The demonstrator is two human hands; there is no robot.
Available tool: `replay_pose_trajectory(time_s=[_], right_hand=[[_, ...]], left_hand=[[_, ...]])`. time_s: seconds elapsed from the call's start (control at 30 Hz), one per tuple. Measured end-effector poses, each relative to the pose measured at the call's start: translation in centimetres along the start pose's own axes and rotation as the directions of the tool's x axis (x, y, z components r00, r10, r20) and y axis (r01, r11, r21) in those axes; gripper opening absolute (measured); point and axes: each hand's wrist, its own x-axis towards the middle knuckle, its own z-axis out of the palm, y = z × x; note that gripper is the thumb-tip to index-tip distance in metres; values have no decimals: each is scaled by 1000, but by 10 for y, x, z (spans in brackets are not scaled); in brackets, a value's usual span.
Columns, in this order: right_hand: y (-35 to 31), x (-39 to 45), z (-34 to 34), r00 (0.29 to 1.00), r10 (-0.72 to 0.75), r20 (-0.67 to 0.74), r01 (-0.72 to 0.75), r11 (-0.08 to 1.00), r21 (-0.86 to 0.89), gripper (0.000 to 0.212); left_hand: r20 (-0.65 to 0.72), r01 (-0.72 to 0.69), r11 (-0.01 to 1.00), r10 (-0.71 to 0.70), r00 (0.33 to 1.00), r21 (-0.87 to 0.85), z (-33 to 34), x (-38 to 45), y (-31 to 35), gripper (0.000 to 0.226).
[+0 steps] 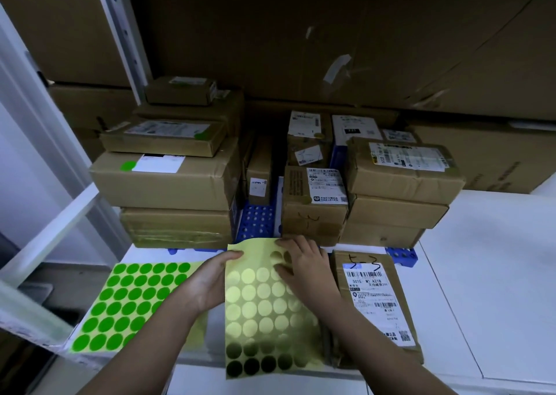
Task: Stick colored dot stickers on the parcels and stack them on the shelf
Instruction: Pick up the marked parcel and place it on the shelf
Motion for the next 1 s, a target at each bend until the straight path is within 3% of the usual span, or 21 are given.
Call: replay_pose_trajectory(time_s=[0.33, 0.6, 0.83, 1.0], right_hand=[[-2, 5, -2, 993, 76, -89, -57, 978, 200, 25], [-3, 5, -8, 992, 40, -122, -13, 978, 208, 18], [0, 10, -11, 997, 69, -31, -57, 959, 278, 15], [4, 15, -12, 999, 39, -17, -32, 949, 314, 15]], left_hand=[[119, -101, 989, 87, 989, 110, 5, -9, 5, 42], [130, -109, 990, 96, 987, 93, 8, -14, 8, 29], [106, -131, 983, 118, 987, 128, 2, -11, 10, 36], [97, -141, 971, 124, 987, 193, 3, -11, 17, 24]])
